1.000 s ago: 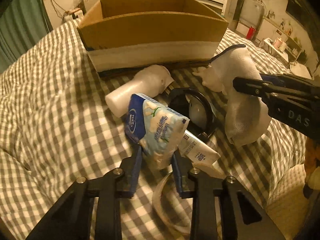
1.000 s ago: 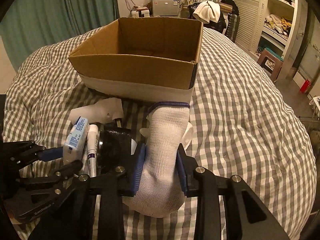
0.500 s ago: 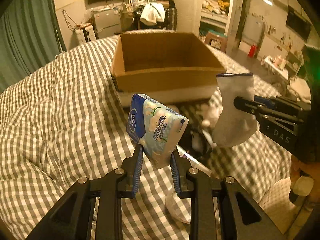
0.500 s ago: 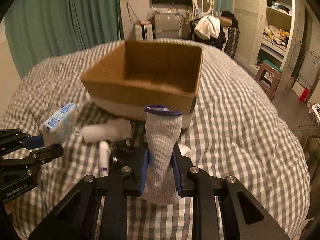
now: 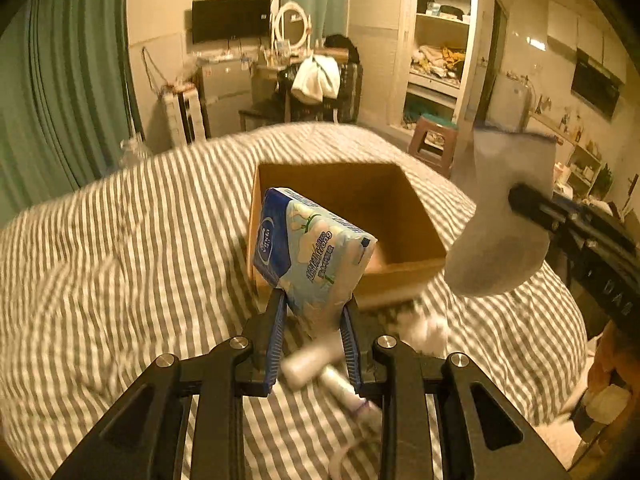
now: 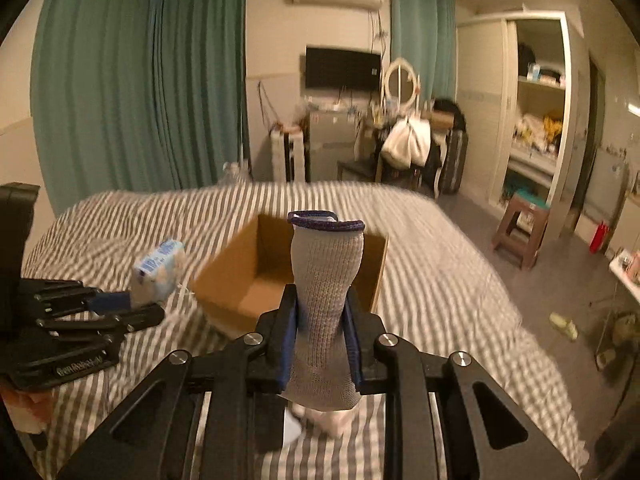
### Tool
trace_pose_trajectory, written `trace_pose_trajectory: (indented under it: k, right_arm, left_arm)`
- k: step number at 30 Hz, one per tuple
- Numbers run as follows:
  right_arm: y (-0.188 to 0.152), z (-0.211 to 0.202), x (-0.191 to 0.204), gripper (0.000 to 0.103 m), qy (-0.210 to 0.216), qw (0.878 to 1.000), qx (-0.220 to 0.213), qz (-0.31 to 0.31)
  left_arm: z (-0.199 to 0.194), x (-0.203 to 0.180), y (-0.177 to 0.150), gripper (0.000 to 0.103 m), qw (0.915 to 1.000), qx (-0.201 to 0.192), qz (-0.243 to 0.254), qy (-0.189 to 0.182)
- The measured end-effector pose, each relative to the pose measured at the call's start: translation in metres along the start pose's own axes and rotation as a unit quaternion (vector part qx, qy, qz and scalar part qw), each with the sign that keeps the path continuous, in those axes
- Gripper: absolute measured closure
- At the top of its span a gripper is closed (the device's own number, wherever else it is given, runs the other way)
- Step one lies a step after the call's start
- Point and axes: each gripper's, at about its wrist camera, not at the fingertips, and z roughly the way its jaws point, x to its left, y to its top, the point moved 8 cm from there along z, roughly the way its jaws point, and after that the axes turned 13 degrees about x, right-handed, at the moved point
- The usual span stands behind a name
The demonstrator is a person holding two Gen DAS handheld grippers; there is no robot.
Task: Organize objects
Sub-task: 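Carry the sock and tissue pack over the box and release both inside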
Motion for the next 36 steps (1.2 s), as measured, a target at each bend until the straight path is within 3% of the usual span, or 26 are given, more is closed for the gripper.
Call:
trace_pose_trajectory:
  k: [5,10,13,15,22,29,31,33,35,36]
  right_arm:
    - [0.056,0.001,-0.001,0.082,-0.007,0.999,-0.051,0.003]
    - [0.103,0.031,-0.004,0.082,-0.003,0.998,-0.063,0.017]
    - [0.124,0.063,-0.012,0.082,0.002,0.997,-0.064,0.034]
    - [0.127,0.084,-0.017,0.082,0.007,0.997,-0.061,0.045]
    - [0.097,0.165,-0.025,0.082,0.012,0.999,-0.008,0.042]
    - [0.069,0.198,-0.030,0.081,0.018,0.999,0.030,0.041]
    - [0.064,0.199,-0.030,0.070,0.039,0.998,0.030,0.047]
    - [0.057,0.197,-0.032,0.024,0.086,0.993,0.034,0.069]
    - [0.052,0.189,-0.042,0.020,0.105,0.988,0.025,0.107]
    - [0.051,0.183,-0.045,0.020,0.109,0.987,0.020,0.118]
  left_arm:
    - [-0.001,-0.004,0.036,0.076,0.9998,-0.019,0.006,0.008]
    - [0.021,-0.003,0.077,0.076,0.9996,-0.019,-0.010,-0.016]
    - [0.045,-0.003,0.097,0.076,0.9998,-0.012,0.009,-0.015]
    - [0.068,0.002,0.108,0.076,0.9998,-0.012,0.015,0.006]
    - [0.147,0.001,0.114,0.076,0.9986,0.035,0.040,0.007]
    - [0.179,-0.009,0.106,0.074,0.9969,0.055,0.056,0.007]
    - [0.183,-0.008,0.098,0.071,0.9961,0.070,0.052,0.012]
    - [0.179,-0.007,0.091,0.065,0.9952,0.077,0.060,0.009]
    - [0.168,-0.004,0.085,0.026,0.9957,0.071,0.059,0.011]
    - [0.160,-0.002,0.085,0.022,0.9962,0.064,0.058,0.002]
